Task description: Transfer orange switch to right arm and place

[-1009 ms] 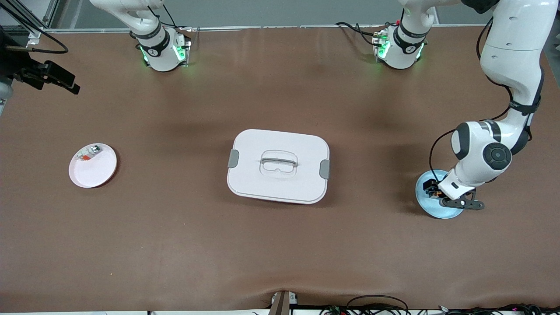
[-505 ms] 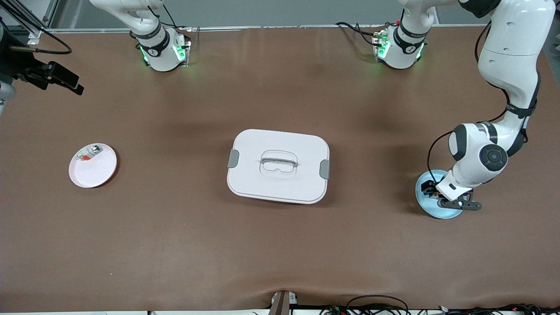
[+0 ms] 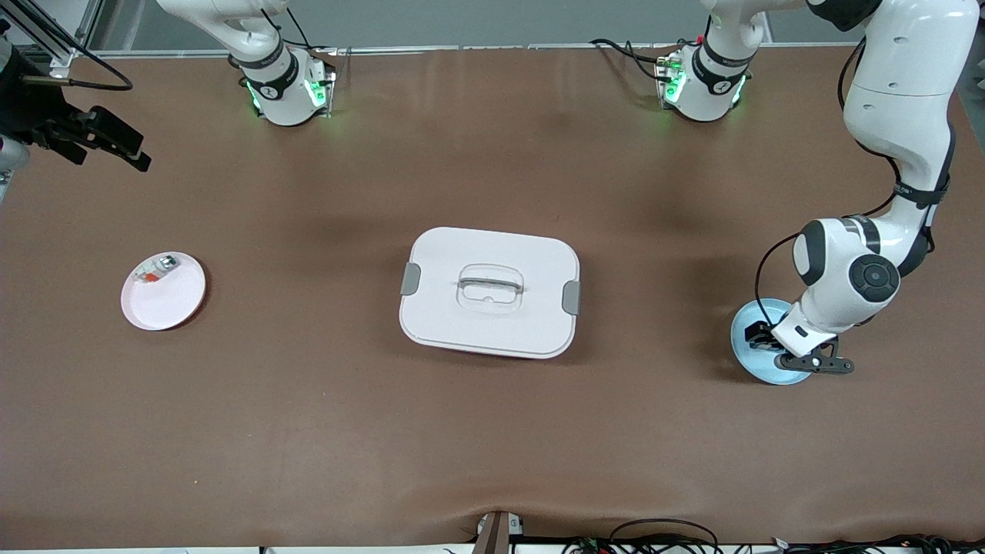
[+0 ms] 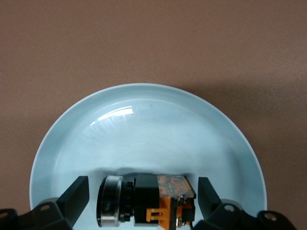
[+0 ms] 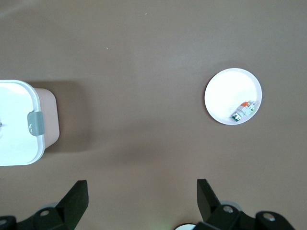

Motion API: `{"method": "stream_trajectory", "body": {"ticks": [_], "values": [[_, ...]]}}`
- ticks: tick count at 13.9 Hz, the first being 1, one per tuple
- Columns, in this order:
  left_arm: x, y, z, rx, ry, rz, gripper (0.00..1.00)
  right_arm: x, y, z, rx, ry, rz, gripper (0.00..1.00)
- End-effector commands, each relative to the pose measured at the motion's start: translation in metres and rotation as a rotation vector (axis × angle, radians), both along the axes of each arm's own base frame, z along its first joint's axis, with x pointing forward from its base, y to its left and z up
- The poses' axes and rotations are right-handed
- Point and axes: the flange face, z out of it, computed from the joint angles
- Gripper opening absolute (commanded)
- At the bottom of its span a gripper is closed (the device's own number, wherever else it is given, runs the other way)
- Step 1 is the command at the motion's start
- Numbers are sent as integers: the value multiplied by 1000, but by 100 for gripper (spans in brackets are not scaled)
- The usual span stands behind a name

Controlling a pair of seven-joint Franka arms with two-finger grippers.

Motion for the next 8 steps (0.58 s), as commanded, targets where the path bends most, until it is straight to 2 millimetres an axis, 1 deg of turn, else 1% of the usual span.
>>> {"method": "stream_trajectory", "body": {"ticks": [1, 8], "values": [[2, 1, 2, 12, -10, 2, 100, -5, -7, 5, -13, -16, 45, 100], [0, -2, -2, 13, -1, -3, 100, -5, -9, 4, -25, -14, 71, 100]]}}
